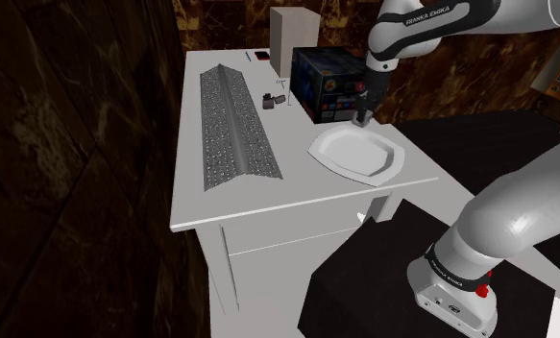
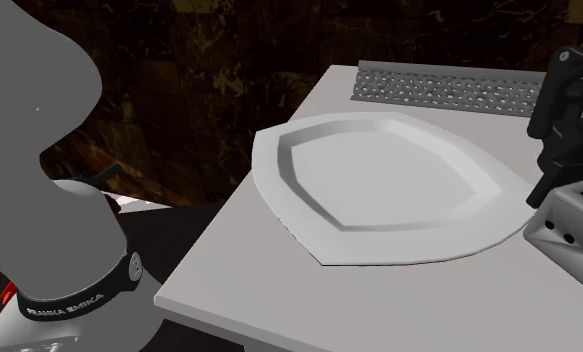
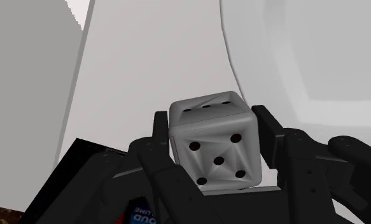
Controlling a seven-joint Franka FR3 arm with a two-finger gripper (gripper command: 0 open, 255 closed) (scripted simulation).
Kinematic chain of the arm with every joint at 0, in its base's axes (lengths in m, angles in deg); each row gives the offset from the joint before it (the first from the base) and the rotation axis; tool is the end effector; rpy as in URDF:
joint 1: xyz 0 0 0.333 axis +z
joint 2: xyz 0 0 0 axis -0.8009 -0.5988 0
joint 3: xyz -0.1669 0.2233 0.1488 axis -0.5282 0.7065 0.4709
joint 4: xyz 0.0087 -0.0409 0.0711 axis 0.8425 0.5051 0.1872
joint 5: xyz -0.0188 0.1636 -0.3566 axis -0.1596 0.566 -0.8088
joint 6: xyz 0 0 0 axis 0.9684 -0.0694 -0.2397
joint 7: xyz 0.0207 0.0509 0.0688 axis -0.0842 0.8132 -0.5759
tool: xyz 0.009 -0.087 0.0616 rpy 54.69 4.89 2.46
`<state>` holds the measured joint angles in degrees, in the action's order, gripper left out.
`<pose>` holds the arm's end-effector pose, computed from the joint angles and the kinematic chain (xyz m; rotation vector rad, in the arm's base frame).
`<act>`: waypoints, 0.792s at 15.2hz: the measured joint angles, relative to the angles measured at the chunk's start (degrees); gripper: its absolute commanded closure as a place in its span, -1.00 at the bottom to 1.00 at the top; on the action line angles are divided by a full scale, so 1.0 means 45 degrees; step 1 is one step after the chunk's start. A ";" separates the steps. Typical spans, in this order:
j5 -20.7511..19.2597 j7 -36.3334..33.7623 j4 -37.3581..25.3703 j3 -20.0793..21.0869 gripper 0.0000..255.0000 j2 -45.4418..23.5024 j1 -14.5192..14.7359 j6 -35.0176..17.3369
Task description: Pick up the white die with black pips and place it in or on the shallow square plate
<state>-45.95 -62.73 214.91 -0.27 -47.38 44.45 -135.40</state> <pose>0.4340 -0.1763 0.4519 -3.1315 0.0874 0.0311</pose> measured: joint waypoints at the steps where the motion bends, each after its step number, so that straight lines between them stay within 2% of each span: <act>1: 0.0005 -0.0014 -0.0143 0.0014 1.00 0.0013 0.0009 0.0156; 12: -0.0030 -0.0174 -0.1362 0.0191 1.00 0.0638 0.0055 0.2002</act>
<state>-46.08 -63.51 208.78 0.59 -44.51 44.69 -126.39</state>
